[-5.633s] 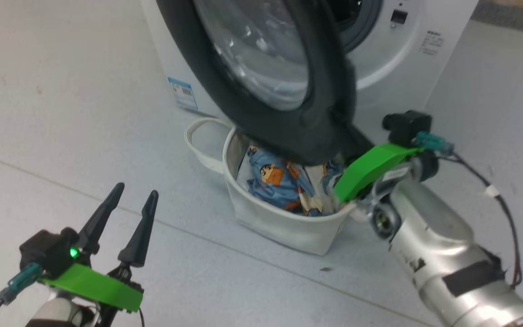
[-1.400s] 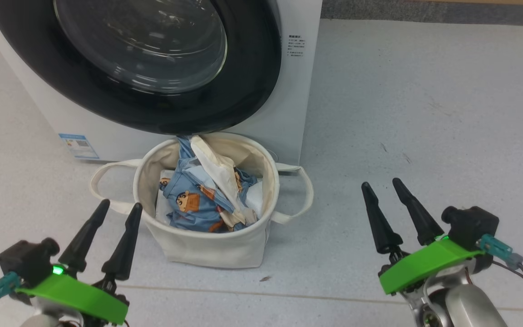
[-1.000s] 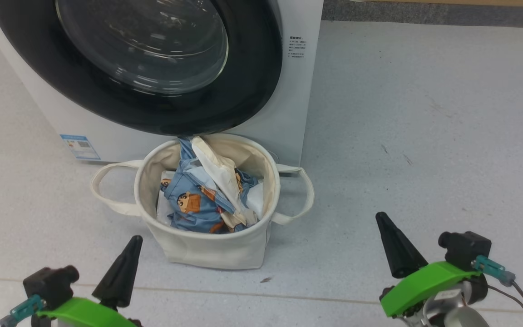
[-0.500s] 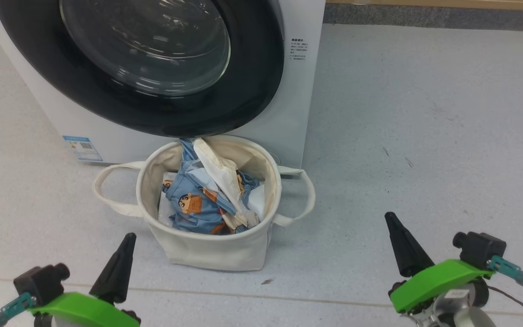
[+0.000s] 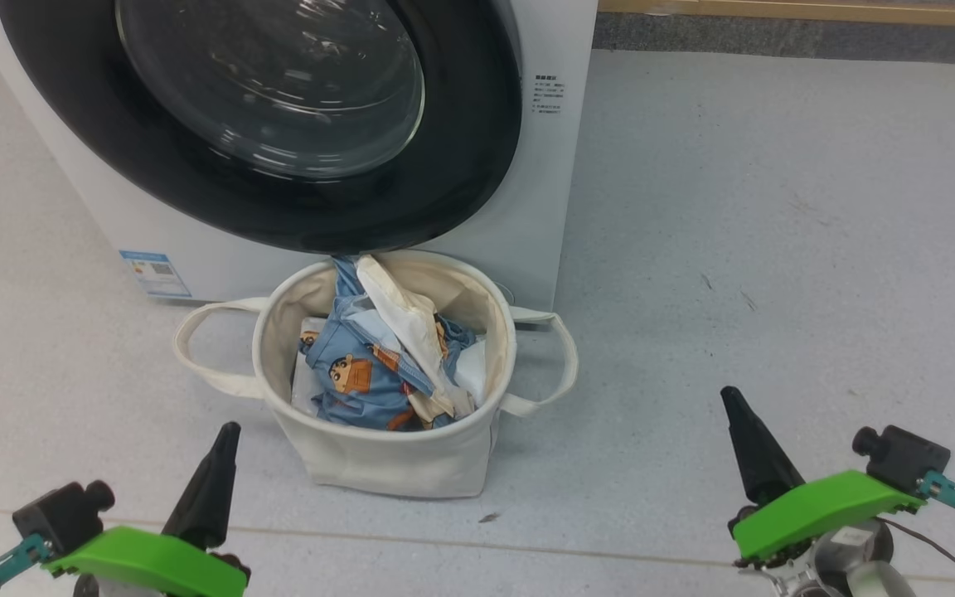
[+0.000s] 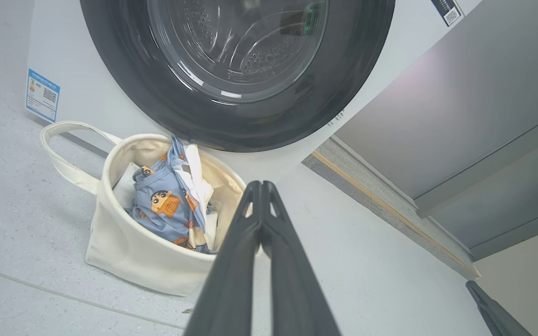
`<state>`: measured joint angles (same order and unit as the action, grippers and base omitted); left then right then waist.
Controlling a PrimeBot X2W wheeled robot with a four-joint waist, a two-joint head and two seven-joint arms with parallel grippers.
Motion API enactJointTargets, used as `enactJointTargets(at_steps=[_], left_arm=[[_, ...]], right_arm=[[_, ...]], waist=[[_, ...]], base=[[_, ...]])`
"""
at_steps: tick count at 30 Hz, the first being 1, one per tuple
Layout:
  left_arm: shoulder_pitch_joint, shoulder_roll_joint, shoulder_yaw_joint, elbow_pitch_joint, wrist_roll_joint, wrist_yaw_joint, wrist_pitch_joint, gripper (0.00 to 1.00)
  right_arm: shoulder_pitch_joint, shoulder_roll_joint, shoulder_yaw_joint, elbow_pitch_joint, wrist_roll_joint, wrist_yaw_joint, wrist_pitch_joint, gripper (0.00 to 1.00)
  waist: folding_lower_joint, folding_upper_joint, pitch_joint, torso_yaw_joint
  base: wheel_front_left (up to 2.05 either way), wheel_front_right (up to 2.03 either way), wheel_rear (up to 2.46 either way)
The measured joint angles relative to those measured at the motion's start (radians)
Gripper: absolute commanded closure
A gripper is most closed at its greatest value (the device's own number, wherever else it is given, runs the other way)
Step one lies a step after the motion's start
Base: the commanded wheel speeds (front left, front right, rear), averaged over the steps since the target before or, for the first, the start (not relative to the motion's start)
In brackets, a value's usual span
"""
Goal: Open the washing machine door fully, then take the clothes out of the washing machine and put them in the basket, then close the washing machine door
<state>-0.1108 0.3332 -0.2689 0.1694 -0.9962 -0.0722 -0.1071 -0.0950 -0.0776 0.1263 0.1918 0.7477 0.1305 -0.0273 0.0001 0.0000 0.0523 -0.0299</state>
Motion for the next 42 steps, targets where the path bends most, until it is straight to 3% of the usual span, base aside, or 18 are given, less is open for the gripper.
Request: enactJointTargets(at_steps=[42], left_arm=[[0.008,-0.124,0.149,0.045,-0.284,-0.025,0.089,1.0]], right_arm=[[0.001,0.0,-0.098,0.037,0.404,0.0,0.048,1.0]], waist=[[0.0,0.0,-0.023,0.014]], base=[[0.0,0.0,0.0]])
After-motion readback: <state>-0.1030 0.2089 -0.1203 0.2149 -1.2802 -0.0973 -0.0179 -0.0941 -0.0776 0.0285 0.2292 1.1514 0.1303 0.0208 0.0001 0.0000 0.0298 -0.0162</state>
